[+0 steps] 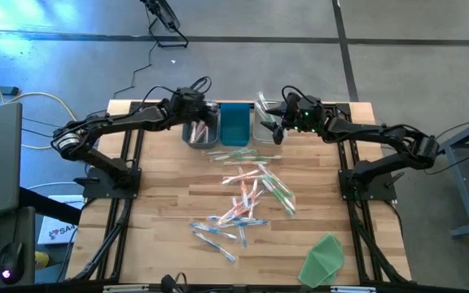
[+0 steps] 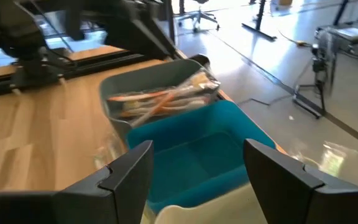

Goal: Pick & Place Toothbrushes
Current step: Put the orange toothbrush into the dark blue bin

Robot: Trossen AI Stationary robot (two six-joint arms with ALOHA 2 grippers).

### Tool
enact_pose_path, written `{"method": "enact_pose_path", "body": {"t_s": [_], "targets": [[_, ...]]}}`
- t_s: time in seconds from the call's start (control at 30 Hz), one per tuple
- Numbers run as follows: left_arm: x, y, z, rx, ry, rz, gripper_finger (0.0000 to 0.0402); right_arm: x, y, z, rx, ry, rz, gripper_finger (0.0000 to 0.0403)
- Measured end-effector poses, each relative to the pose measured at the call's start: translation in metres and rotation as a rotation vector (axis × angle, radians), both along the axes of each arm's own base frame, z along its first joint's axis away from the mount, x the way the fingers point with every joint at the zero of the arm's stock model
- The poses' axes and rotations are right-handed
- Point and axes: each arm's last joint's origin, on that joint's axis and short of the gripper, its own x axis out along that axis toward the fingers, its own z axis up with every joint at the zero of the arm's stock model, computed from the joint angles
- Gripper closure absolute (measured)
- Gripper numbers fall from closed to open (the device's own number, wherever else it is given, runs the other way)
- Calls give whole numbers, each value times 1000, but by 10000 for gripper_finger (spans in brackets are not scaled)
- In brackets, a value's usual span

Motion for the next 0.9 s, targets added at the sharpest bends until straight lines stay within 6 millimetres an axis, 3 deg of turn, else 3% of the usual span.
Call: {"method": "enact_pose_path", "body": {"t_s": [0.33, 0.73, 0.9], "targets": [[7, -39, 20, 165, 48, -106, 255, -2, 1, 4, -9, -4, -1, 160], [6, -41, 21, 159, 54, -124, 354, -6, 12, 13, 64, -61, 235, 160], [6, -41, 21, 144, 47, -140, 374, -3, 17, 13, 72, -66, 260, 160]]}}
